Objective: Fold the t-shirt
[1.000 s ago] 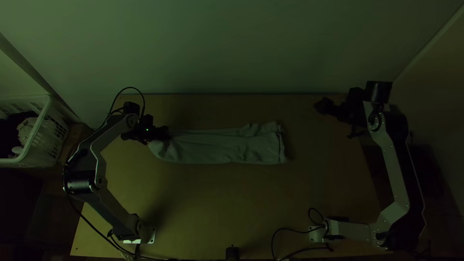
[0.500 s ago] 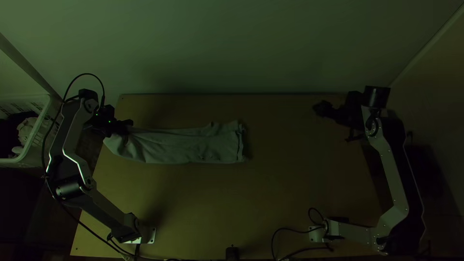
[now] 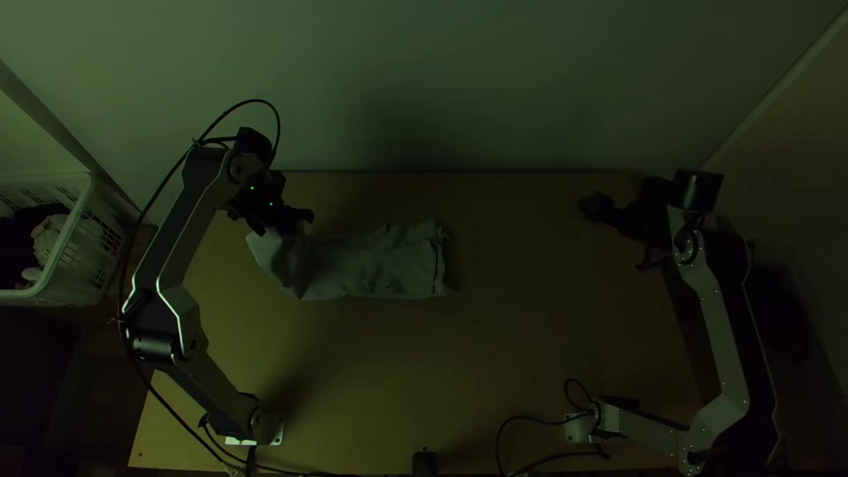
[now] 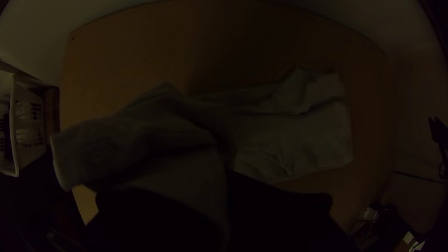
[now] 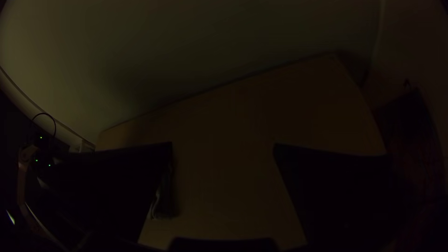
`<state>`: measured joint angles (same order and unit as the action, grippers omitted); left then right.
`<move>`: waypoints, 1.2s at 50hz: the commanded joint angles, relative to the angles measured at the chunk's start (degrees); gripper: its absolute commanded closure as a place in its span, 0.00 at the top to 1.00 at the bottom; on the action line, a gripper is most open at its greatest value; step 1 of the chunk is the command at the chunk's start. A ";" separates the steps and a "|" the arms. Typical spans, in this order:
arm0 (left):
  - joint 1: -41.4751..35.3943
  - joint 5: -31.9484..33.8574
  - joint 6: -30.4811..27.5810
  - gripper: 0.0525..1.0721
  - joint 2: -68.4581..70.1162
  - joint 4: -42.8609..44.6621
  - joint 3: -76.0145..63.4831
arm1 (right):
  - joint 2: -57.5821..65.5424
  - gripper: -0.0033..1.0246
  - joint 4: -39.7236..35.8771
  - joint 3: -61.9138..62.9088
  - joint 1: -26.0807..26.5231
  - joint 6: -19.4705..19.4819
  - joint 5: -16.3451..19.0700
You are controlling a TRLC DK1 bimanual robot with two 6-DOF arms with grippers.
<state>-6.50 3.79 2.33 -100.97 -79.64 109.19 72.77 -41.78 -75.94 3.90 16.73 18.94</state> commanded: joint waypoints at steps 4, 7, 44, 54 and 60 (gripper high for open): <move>-5.89 -0.19 6.37 0.02 -4.06 -1.75 6.21 | -3.78 0.96 0.56 2.99 2.43 1.20 1.45; -7.82 -0.19 7.78 0.02 -5.82 -1.93 7.71 | -4.57 0.96 0.56 3.61 3.39 1.20 1.98; -24.44 0.34 18.06 0.02 -24.54 3.79 21.68 | -11.78 0.96 3.02 13.45 4.89 1.73 2.95; -26.10 14.49 20.79 0.96 -24.63 14.51 22.03 | -11.78 0.96 4.78 15.56 4.45 2.34 2.95; -26.90 18.18 24.13 0.96 -23.84 19.78 22.65 | -12.04 0.96 6.01 17.23 3.57 2.69 2.95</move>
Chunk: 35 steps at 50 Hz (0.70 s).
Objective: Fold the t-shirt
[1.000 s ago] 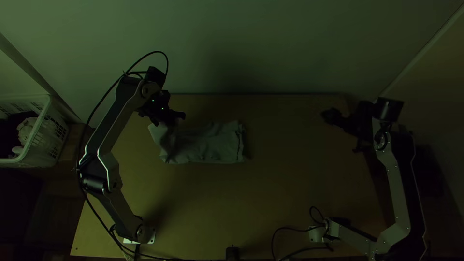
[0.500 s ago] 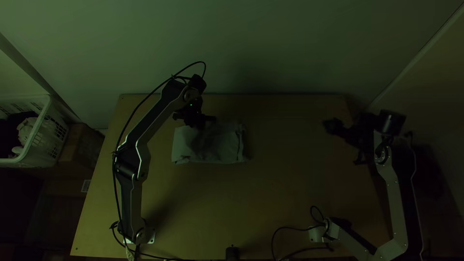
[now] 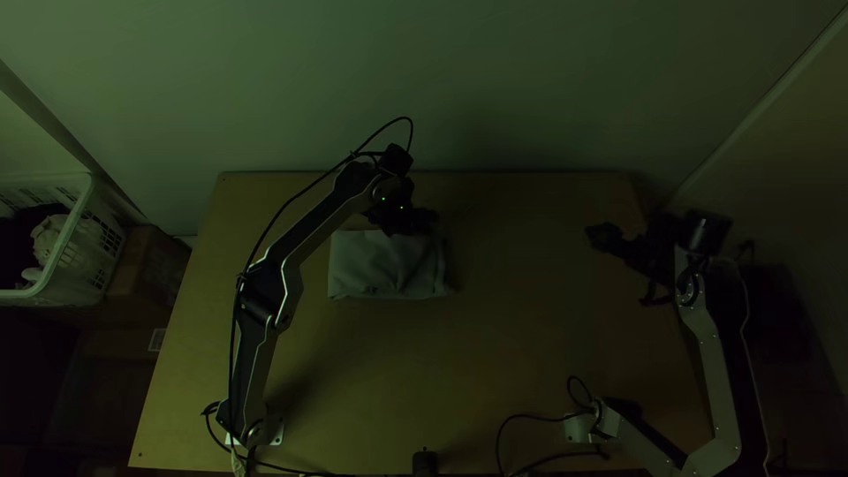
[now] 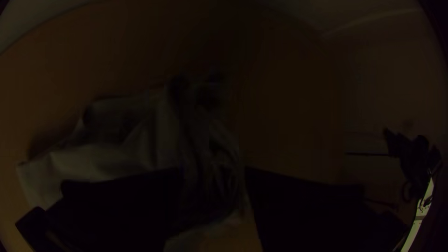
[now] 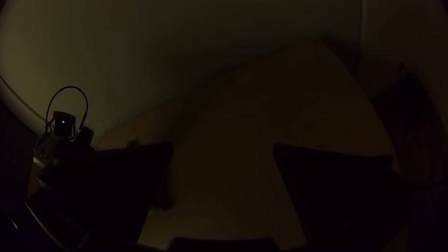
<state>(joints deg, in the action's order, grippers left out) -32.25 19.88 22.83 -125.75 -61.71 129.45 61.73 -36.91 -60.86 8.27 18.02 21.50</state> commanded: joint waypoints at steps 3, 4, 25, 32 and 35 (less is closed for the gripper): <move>-0.97 3.32 4.06 0.96 1.12 2.04 2.39 | -1.00 0.96 1.49 2.50 -0.98 1.49 0.39; -0.97 3.41 4.06 0.96 1.21 1.77 2.39 | -1.00 0.96 1.66 2.59 -1.07 1.49 0.39; 5.00 7.37 -1.82 0.96 10.27 -3.68 -0.95 | 0.58 0.96 7.37 1.45 -2.12 1.23 0.30; 8.61 6.22 -3.58 0.96 14.92 -3.68 -1.74 | 0.58 0.96 9.31 -0.66 -1.42 0.26 -0.31; 10.28 4.82 -4.72 0.96 16.95 -3.68 -2.09 | 0.58 0.96 9.48 -2.42 -0.71 -1.23 -1.63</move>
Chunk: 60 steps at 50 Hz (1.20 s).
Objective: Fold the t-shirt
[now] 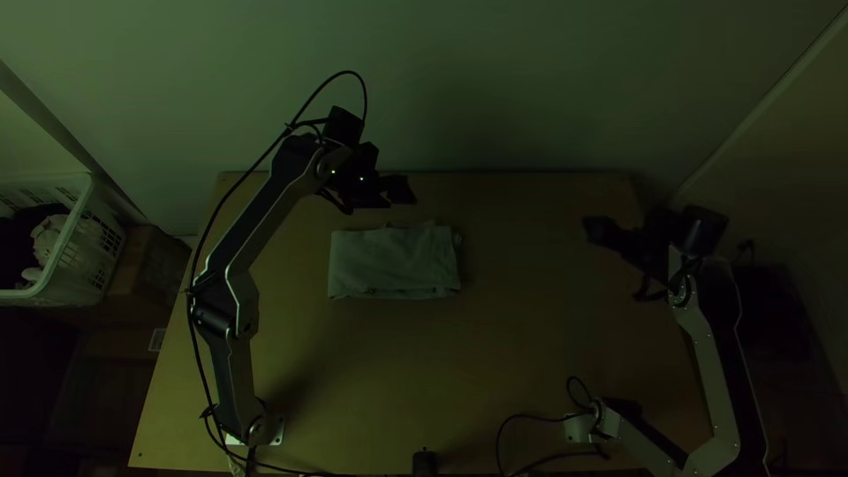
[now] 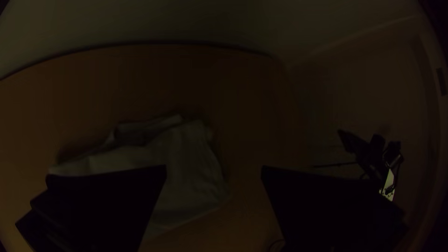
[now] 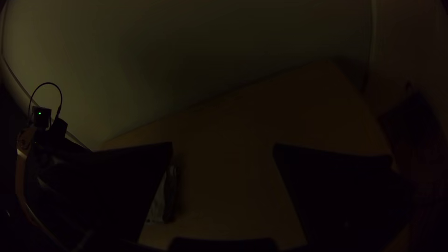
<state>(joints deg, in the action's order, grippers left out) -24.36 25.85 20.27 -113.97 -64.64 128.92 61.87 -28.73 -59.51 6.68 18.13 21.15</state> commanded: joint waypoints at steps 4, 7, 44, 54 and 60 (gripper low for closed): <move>5.38 -3.17 -4.19 0.96 8.15 -0.57 -2.01 | 0.27 0.96 1.31 -6.41 1.23 -4.24 -3.92; 7.84 -3.87 -4.80 0.96 10.17 -0.66 -2.62 | -0.17 0.96 1.40 -8.17 2.02 -6.88 -4.89; 23.57 -16.53 -12.19 0.96 48.93 20.96 -37.52 | -16.34 0.96 17.13 -4.04 3.69 -19.45 -9.72; 26.29 -21.89 -19.74 0.96 63.08 36.96 -55.01 | -22.05 0.96 23.46 2.64 3.69 -20.68 -11.39; 29.28 -22.86 -21.33 0.96 69.76 43.46 -63.53 | -25.66 0.96 27.76 7.91 3.69 -21.56 -12.53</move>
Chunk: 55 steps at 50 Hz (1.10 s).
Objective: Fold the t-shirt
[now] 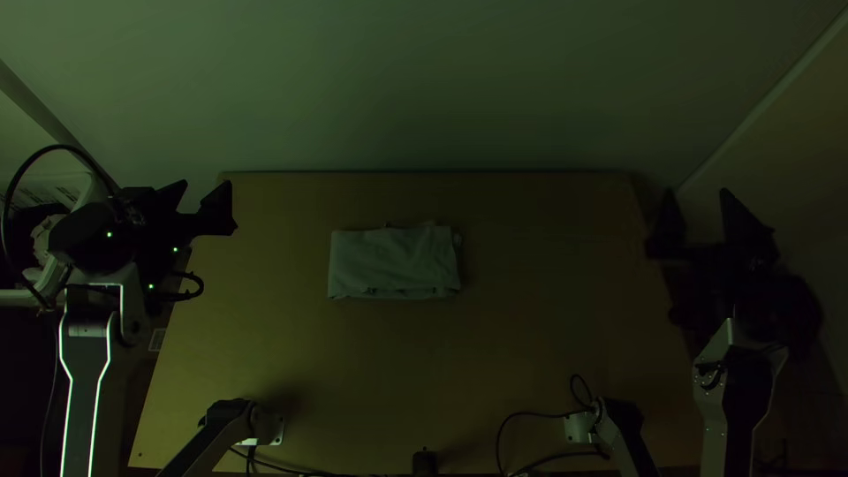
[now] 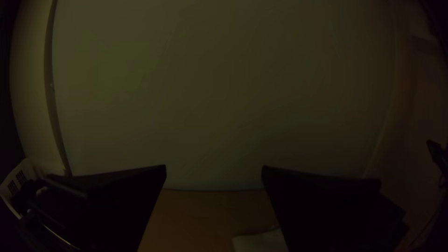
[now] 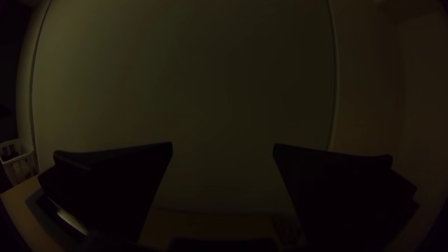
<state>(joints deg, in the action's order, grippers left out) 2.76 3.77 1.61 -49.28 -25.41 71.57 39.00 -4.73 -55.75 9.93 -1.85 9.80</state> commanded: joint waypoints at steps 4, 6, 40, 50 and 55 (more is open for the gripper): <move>3.48 -0.78 -3.54 0.96 10.69 10.99 -13.39 | -5.87 0.96 7.11 8.46 0.17 -2.81 -1.80; 3.83 -0.78 -3.63 0.96 13.42 13.81 -17.08 | -7.63 0.96 8.51 10.75 0.00 -3.43 -1.80; 9.89 -3.95 -7.14 0.96 49.45 39.21 -63.75 | -23.01 0.96 23.19 41.77 -5.45 -6.85 -7.87; 9.89 -4.03 -7.32 0.96 49.45 40.17 -68.49 | -28.63 0.96 23.63 49.86 -5.63 -8.00 -7.87; 9.28 -3.95 -6.26 0.96 49.45 39.73 -71.57 | -37.51 0.96 17.30 54.34 -5.98 -8.35 -7.96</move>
<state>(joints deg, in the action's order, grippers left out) 12.49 0.16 -4.75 -0.19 13.43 3.01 8.51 15.86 -5.32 4.75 -8.80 2.35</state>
